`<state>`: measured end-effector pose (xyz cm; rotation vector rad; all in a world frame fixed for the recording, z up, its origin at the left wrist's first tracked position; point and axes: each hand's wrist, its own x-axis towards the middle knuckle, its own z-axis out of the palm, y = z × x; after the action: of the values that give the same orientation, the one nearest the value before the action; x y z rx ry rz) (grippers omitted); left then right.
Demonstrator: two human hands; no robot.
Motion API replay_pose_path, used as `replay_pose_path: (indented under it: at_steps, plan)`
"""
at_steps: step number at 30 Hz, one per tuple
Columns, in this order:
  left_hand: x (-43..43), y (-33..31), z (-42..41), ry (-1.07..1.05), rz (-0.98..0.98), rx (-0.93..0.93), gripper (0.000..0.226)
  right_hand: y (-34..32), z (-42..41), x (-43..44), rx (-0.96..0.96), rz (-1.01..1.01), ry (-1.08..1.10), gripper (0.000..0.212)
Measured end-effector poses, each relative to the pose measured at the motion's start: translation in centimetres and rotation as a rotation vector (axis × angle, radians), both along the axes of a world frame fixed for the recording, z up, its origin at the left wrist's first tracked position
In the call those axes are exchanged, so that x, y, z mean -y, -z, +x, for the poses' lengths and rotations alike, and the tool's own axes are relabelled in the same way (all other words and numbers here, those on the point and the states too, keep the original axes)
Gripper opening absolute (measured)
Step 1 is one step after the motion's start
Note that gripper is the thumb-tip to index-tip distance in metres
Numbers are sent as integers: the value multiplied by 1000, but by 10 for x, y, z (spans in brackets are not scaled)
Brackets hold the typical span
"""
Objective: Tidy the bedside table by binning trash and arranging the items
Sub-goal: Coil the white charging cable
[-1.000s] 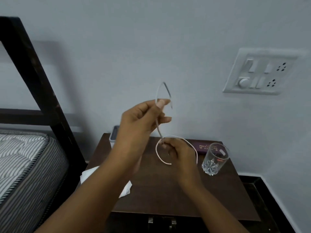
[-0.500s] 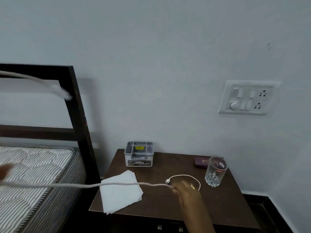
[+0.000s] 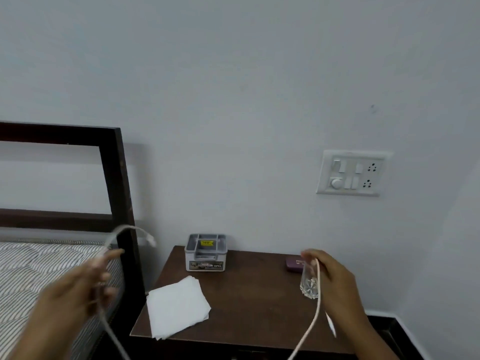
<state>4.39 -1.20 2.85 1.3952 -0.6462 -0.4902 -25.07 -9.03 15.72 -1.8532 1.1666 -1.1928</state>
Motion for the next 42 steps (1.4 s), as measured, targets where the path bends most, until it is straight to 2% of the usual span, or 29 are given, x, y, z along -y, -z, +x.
replay_pose_path:
  at_steps: [1, 2, 3, 4, 5, 6, 7, 9, 12, 14, 15, 17, 19, 21, 22, 23, 25, 26, 27, 31, 36, 42]
  plan:
    - [-61, -61, -9, 69, -47, -78, 20, -11, 2, -1, 88, 91, -57, 35]
    - [-111, -116, -7, 73, -78, -189, 27, -23, 5, -4, 172, 195, -128, 34]
    - [-147, -134, 3, -43, -37, -174, 33, -35, 7, -9, 278, 298, -193, 34]
    - [-86, -98, -66, -1, -45, -289, 34, -43, 8, -12, 334, 368, -247, 34]
    - [-80, -98, -51, 154, 115, -198, 31, -54, 11, -18, 380, 410, -285, 32]
    - [-64, -85, -68, 186, 192, -156, 28, -61, 13, -23, 377, 407, -323, 30]
    - [-47, -69, -76, 185, 149, -200, 25, -69, 15, -28, 358, 363, -349, 28]
    - [-30, -48, -82, 225, 113, -163, 21, -74, 18, -32, 313, 227, -384, 30]
    - [-6, -20, -87, 264, 136, -155, 34, -72, 26, -37, 309, 70, -338, 36]
    - [0, -11, -88, 314, 72, -297, 32, -66, 33, -41, 376, 27, -277, 34]
    - [3, -13, -89, 294, 103, -314, 33, -64, 37, -42, 412, 16, -256, 33]
    - [8, -19, -85, 263, 128, -410, 40, -59, 44, -43, 464, -3, -216, 32]
    - [8, -38, -86, 349, 81, -578, 52, -57, 51, -41, 501, -10, -165, 30]
    - [10, -64, -86, 447, 5, -829, 70, -54, 58, -37, 557, -8, -108, 29]
    - [5, -74, -86, 487, -39, -858, 70, -54, 62, -35, 587, -1, -88, 28]
    - [0, -84, -87, 508, -41, -807, 61, -54, 66, -33, 612, 9, -71, 28]
    - [-9, -95, -91, 475, 3, -590, 28, -55, 72, -32, 619, 29, -57, 26]
    - [-10, -96, -93, 460, 11, -504, 21, -56, 75, -32, 615, 42, -62, 25]
    - [-12, -98, -96, 431, 13, -474, 20, -57, 77, -33, 622, 59, -74, 24]
    - [-10, -111, -102, 280, -12, -545, 13, -53, 85, -38, 660, 112, -113, 26]
    - [-4, -138, -101, 238, -173, -606, 7, -41, 87, -38, 696, 183, -66, 20]
    - [4, -171, -99, 263, -313, -540, 9, -44, 82, -27, 705, 227, -76, 20]
